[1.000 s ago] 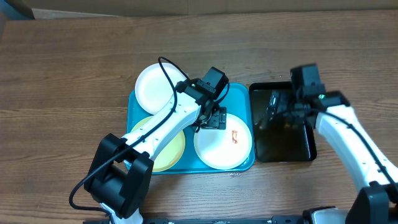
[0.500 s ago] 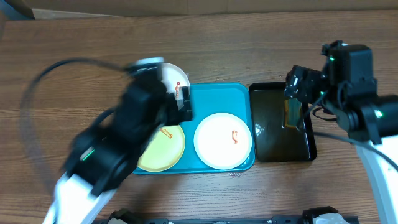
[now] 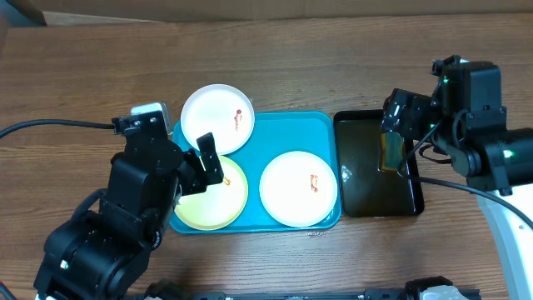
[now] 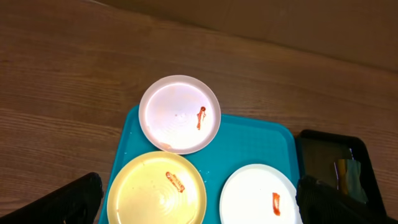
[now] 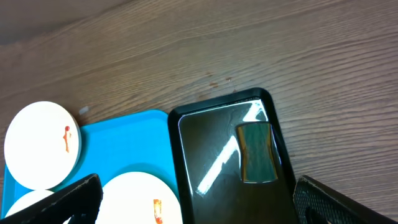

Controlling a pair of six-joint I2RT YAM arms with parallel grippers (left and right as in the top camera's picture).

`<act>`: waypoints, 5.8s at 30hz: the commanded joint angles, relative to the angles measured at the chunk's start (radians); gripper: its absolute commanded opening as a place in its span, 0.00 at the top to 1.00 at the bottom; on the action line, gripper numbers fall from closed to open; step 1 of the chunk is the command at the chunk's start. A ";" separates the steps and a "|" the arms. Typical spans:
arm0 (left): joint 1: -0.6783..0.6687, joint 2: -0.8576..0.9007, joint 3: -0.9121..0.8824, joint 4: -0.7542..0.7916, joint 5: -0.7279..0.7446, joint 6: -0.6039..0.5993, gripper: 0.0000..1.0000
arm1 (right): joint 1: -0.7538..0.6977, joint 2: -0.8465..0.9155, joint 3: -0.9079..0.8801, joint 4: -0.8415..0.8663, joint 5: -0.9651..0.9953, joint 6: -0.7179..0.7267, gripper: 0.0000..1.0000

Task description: Clean dirty plates on tray and stack at the side

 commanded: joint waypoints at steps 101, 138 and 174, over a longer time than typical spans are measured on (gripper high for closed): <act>-0.016 0.677 -0.005 0.027 -0.027 -0.004 0.00 | -0.089 -1.257 -1.431 1.028 -0.072 -0.146 0.00; 0.366 -0.541 -0.749 0.887 0.291 -0.021 0.00 | -0.089 -1.257 -1.431 1.028 -0.072 -0.146 0.00; 0.458 -0.984 -1.371 1.136 0.287 -0.032 0.00 | -0.089 -1.257 -1.431 1.028 -0.072 -0.146 0.00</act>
